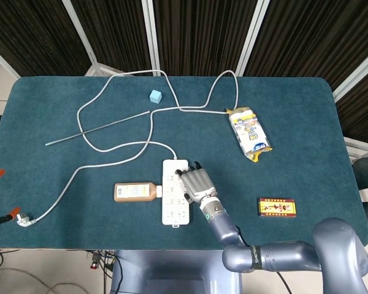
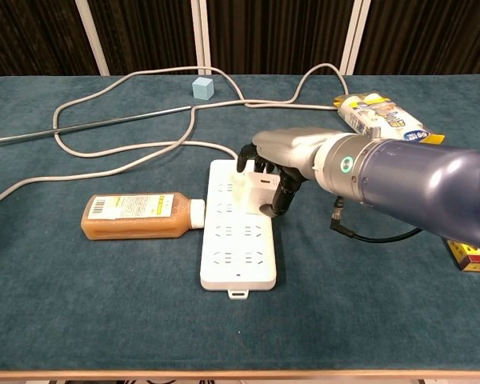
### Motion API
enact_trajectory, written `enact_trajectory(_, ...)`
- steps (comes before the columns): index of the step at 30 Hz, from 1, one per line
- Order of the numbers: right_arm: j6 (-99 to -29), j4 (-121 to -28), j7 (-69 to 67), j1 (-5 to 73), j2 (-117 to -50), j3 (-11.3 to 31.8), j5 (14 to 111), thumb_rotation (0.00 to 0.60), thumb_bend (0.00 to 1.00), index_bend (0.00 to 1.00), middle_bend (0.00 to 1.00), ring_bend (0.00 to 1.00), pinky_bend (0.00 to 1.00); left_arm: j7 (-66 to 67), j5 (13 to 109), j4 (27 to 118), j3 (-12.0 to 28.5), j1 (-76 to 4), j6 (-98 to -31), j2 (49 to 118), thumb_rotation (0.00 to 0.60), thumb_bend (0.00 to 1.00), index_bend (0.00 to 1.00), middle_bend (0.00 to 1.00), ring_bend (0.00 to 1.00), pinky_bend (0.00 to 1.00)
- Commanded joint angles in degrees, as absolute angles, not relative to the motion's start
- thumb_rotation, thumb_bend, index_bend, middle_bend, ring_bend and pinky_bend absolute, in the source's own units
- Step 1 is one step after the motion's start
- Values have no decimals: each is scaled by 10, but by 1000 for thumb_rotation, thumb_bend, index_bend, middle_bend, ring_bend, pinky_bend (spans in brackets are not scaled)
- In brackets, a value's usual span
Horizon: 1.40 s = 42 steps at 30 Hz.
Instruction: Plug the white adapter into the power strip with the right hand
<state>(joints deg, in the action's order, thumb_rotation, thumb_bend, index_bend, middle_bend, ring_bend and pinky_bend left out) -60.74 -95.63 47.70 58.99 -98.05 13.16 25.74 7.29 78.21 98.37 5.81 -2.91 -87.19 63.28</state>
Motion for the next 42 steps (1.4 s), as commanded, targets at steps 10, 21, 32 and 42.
enact_trajectory(10, -613, -1044, 490, 590, -898, 122, 213, 600, 289, 4, 109, 122, 59, 77, 777, 984, 58, -30, -868, 633, 600, 90, 201, 0, 0, 0)
enact_trajectory(21, -628, -1129, 397, 550, -798, 153, 267, 600, 289, 139, 176, 176, 65, 82, 779, 988, 57, -28, -872, 634, 600, 90, 202, 0, 0, 0)
enact_trajectory(32, -677, -1155, 285, 503, -802, 171, 370, 600, 542, 570, 430, 492, 735, 79, 781, 989, 57, -26, -876, 633, 600, 90, 202, 0, 0, 0)
enact_trajectory(42, -720, -1130, 200, 474, -840, 201, 403, 600, 612, 756, 609, 682, 952, 76, 779, 989, 57, -27, -872, 631, 600, 90, 203, 0, 0, 0)
